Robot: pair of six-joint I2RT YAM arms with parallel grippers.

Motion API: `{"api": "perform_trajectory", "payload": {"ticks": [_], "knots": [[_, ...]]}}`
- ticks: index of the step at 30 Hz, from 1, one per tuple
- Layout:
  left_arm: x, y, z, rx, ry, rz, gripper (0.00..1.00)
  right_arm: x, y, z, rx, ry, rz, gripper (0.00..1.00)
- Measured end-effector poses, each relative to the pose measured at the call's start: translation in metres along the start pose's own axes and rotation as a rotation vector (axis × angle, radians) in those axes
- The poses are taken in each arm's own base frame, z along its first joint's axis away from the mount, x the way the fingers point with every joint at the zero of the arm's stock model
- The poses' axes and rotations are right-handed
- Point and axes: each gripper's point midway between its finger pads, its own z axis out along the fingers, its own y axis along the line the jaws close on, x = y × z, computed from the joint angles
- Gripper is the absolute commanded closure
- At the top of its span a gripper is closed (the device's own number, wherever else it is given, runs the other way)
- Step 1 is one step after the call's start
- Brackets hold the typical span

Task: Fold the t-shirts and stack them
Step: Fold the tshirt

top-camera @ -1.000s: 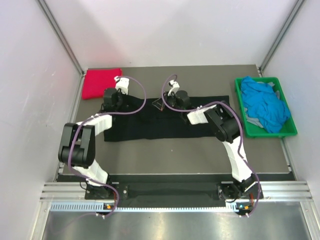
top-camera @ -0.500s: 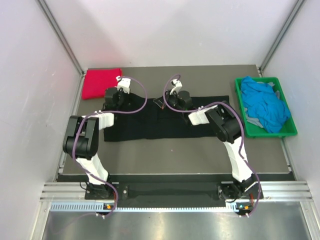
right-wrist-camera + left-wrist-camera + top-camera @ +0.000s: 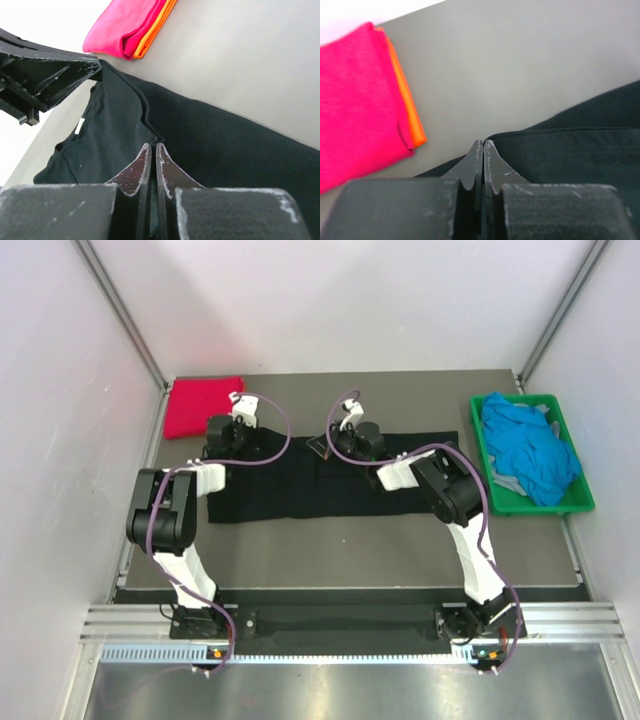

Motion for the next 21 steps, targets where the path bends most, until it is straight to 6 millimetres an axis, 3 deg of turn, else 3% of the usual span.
{"api": "perform_trajectory", "payload": {"ticks": [14, 21], "knots": [[0.0, 0.001, 0.002, 0.126, 0.146, -0.108, 1.0, 0.001, 0.002, -0.003, -0.005, 0.028, -0.046, 1.0], [0.021, -0.004, -0.011, 0.161, 0.276, -0.152, 1.0, -0.006, 0.019, -0.016, -0.043, 0.033, -0.06, 1.0]]}}
